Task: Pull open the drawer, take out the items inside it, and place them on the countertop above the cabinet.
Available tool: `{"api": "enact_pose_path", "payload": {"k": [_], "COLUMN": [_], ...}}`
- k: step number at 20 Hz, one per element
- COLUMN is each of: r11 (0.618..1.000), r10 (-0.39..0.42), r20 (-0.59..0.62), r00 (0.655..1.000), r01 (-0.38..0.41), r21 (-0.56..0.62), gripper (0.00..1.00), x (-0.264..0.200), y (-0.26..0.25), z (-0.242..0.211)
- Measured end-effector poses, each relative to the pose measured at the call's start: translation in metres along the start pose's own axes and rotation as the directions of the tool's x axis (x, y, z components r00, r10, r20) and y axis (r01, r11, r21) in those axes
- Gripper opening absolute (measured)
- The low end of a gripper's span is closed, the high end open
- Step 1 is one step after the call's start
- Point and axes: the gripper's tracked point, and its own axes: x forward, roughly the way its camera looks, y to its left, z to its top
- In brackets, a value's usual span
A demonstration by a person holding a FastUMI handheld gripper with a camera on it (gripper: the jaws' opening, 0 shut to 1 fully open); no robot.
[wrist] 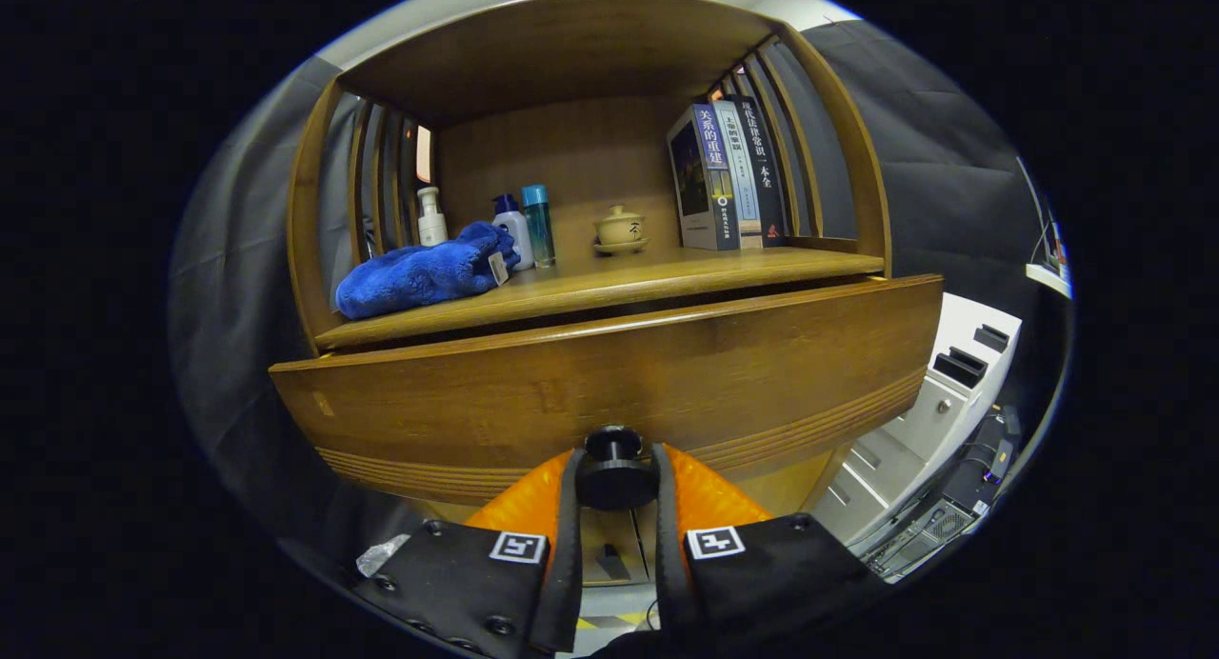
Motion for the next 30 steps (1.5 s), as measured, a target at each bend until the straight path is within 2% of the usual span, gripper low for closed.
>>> {"api": "enact_pose_path", "payload": {"k": [15, 22, 26, 28, 30], "r11": [1.000, 1.000, 1.000, 0.999, 0.999], "r10": [-0.011, -0.014, -0.020, -0.035, -0.026], "r20": [-0.022, -0.040, -0.048, -0.049, -0.030], "r00": [1.000, 0.999, 0.999, 0.998, 0.999], "r01": [0.011, 0.014, 0.021, 0.037, 0.027], "r21": [0.006, -0.008, 0.022, 0.028, 0.042], "gripper": [0.40, 0.40, 0.40, 0.47, 0.67], "x": [-0.087, -0.109, -0.110, -0.111, -0.116], "y": [-0.005, 0.000, -0.001, -0.001, 0.006], "z": [-0.031, -0.043, -0.045, -0.041, -0.027]}}
